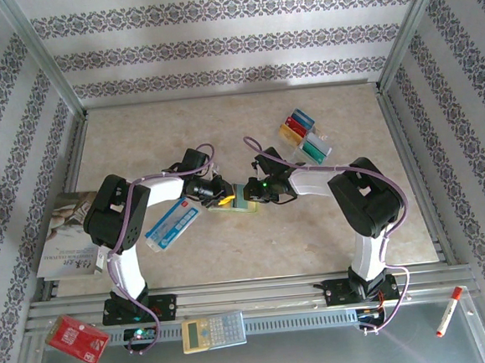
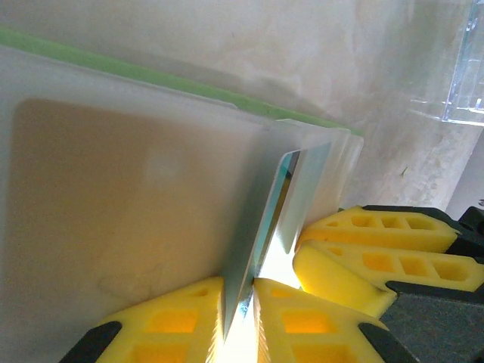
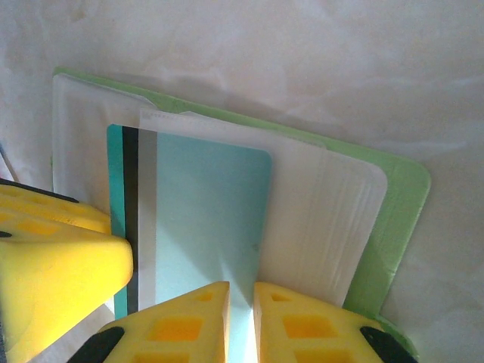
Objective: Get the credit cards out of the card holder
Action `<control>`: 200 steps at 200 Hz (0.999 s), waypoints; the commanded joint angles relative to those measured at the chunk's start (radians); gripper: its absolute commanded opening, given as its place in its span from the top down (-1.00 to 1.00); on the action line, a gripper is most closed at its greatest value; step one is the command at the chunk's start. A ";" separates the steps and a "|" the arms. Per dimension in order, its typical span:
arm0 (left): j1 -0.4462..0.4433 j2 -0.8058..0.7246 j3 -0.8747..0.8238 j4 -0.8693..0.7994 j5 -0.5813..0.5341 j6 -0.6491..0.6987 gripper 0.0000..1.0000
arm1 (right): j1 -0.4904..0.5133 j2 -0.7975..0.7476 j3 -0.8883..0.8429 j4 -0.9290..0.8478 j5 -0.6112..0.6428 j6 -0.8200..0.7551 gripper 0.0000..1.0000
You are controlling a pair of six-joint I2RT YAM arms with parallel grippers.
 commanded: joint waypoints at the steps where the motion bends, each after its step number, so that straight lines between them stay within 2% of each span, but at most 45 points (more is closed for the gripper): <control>1: 0.002 0.005 0.011 -0.010 0.027 0.049 0.66 | -0.006 0.024 -0.009 -0.026 0.008 -0.011 0.62; 85: 0.004 -0.020 0.010 -0.015 0.037 0.087 0.79 | -0.002 0.024 -0.011 -0.027 0.016 -0.006 0.62; 121: 0.011 -0.028 0.011 -0.045 0.024 0.107 0.87 | -0.002 0.021 -0.013 -0.035 0.031 -0.008 0.62; 200: 0.041 -0.080 0.024 -0.167 -0.026 0.191 0.90 | -0.006 0.020 -0.014 -0.050 0.052 -0.012 0.62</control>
